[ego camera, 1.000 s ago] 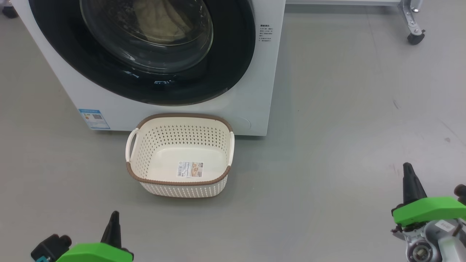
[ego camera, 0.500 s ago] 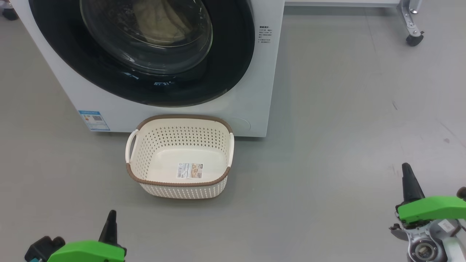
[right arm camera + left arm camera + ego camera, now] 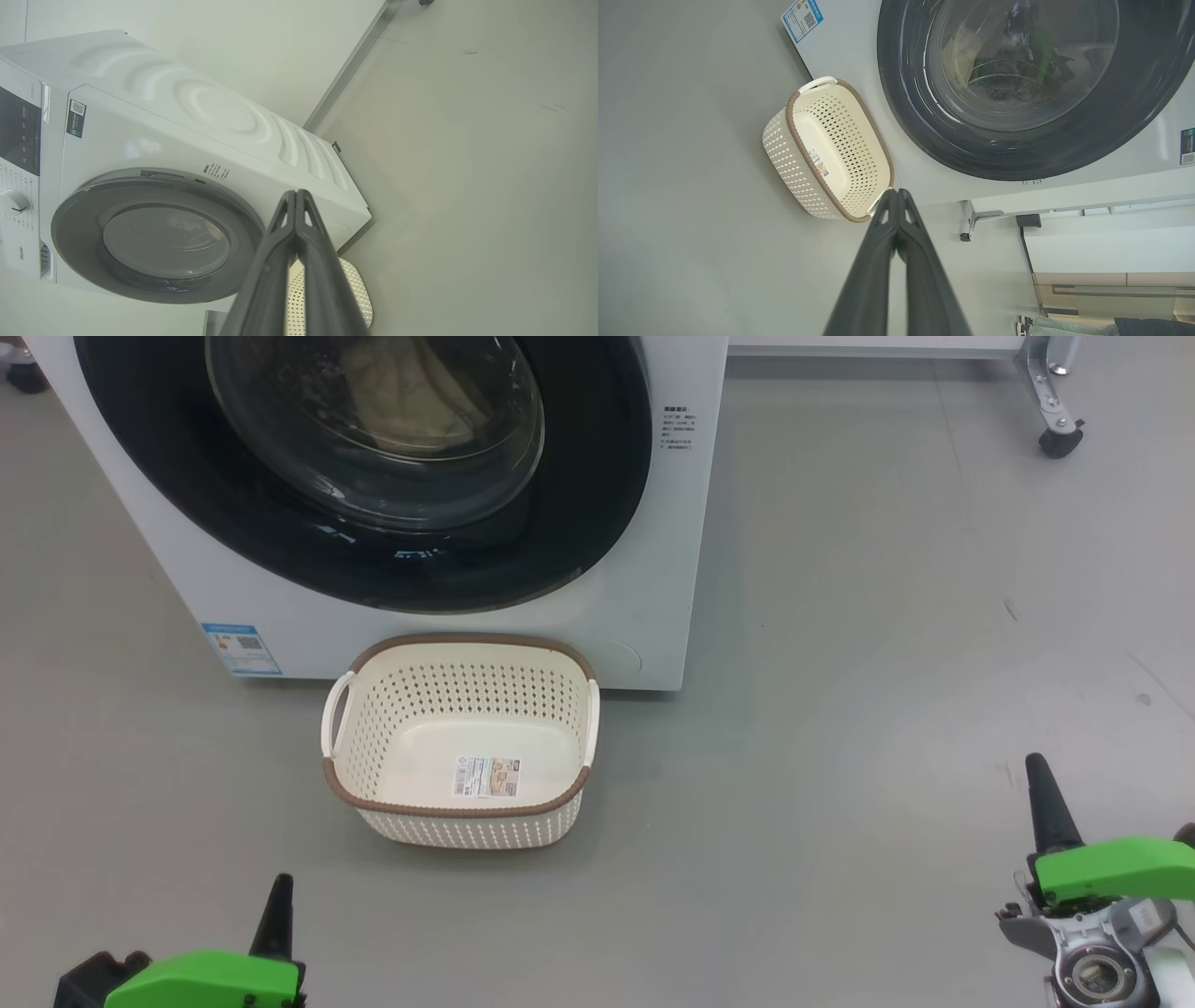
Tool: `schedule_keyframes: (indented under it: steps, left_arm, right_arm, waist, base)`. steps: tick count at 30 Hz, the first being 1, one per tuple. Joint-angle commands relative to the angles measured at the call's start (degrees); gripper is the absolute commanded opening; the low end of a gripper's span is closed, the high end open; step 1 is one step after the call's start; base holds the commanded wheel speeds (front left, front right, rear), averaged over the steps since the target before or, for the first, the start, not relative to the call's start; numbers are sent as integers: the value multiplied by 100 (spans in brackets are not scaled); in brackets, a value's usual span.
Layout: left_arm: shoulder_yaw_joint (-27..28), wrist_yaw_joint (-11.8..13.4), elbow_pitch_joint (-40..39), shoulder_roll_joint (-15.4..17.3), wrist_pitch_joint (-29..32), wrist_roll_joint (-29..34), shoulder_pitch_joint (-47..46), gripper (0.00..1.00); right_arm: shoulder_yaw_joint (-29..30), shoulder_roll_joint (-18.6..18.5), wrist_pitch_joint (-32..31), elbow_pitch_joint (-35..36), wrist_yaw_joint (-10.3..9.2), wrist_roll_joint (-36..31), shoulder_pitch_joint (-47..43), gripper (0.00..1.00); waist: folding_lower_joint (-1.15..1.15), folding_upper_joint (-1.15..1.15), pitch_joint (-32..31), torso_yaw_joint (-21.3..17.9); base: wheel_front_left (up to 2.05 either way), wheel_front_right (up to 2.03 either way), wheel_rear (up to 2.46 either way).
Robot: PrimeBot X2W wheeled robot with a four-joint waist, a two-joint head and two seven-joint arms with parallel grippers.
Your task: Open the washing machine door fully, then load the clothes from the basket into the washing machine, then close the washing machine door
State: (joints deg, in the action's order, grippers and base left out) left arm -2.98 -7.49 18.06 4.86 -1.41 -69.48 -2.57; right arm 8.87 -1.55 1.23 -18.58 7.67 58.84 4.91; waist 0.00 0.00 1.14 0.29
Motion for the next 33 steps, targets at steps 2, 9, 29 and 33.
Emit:
schedule_keyframes:
  steps: [2, 9, 29, 33]
  left_arm:
    - [233, -1, -222, 38, 65, -209, -303, 0]
    - [346, -1, -253, 5, 181, -571, -313, 0]
    - [654, 0, -337, -85, 498, -1551, -338, 0]
    - [719, 0, -354, -104, 565, -1757, -343, 0]
  right_arm:
    - [-103, -105, -84, 244, -11, 306, 161, 0]
    - [-126, -109, -202, 280, -13, 826, 155, 0]
    - [-187, -122, -522, 379, -16, 2235, 139, 0]
    - [-200, -125, -589, 400, -17, 2532, 136, 0]
  waist:
    - [0, 0, -6, -2]
    - [0, 0, -22, -6]
    - [0, 0, -63, -19]
    - [0, 0, -72, -22]
  base:
    - [0, 0, 0]
    - [0, 0, 0]
    - [0, 0, 0]
    - [0, 0, 0]
